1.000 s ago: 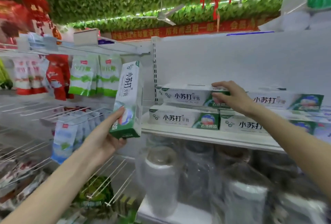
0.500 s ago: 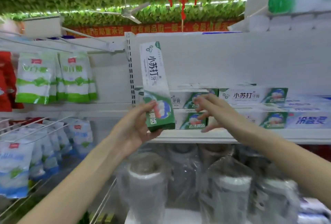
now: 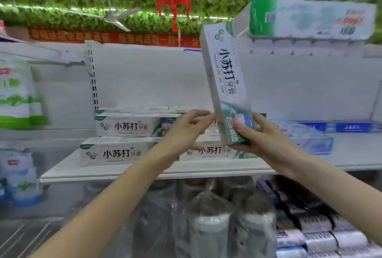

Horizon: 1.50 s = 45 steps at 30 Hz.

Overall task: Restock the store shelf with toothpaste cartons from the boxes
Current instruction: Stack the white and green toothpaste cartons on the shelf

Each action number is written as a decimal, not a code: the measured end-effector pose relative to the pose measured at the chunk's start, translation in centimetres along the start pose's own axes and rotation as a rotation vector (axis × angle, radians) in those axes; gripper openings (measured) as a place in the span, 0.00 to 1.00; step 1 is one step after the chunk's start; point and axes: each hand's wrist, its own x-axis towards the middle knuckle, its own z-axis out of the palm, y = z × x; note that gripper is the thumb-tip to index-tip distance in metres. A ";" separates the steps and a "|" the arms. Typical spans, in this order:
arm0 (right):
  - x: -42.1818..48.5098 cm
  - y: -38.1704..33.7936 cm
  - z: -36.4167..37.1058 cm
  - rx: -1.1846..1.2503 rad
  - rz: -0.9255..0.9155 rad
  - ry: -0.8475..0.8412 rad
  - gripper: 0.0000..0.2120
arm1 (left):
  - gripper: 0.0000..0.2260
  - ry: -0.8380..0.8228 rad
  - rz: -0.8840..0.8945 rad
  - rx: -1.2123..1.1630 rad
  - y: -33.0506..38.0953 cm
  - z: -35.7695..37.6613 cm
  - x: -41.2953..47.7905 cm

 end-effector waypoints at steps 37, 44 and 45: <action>10.1 2.7 -8.3 -1.136 -0.069 0.282 0.30 | 0.36 0.197 -0.035 1.027 -4.7 -9.4 3.7; 4.8 2.4 -4.1 -1.175 -0.136 0.278 0.29 | 0.34 0.067 0.074 1.005 -4.1 -7.8 1.6; 4.0 2.4 -3.7 -1.169 -0.133 0.256 0.29 | 0.33 0.060 0.086 0.989 -4.0 -7.4 1.2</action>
